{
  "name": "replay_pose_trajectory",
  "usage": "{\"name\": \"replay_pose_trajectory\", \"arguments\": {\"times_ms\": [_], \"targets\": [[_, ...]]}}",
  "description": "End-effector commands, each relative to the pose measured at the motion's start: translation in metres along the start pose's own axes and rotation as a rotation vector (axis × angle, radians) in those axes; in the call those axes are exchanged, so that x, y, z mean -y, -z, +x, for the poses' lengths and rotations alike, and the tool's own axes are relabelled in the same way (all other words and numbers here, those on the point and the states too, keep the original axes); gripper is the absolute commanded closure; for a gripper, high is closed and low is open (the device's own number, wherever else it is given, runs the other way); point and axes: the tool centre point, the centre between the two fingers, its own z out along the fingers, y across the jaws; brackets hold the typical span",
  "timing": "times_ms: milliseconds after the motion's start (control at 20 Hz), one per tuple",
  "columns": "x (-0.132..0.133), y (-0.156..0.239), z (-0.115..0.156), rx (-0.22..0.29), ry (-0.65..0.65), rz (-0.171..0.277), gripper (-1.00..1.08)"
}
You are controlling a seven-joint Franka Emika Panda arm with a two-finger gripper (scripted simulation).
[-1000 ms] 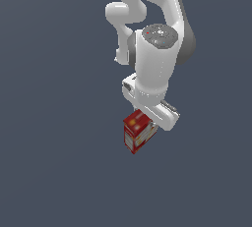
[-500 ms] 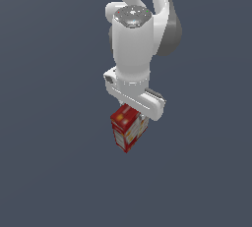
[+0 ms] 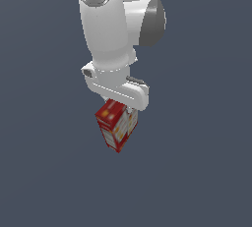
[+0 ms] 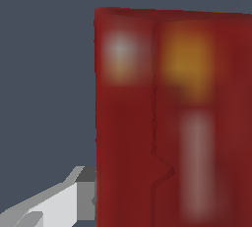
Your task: Pick up the object and move it to a goal position.
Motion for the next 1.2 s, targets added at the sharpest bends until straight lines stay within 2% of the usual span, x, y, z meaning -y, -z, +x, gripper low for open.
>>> {"name": "replay_pose_trajectory", "arguments": {"times_ms": [0,600,1150], "targets": [[-0.009,0.008,0.007,-0.003,0.038,0.012,1.08],[-0.051,0.043,0.047,-0.012,0.218,0.066,1.08],[-0.087,0.076,0.095,-0.019,0.397,0.120,1.08]]}}
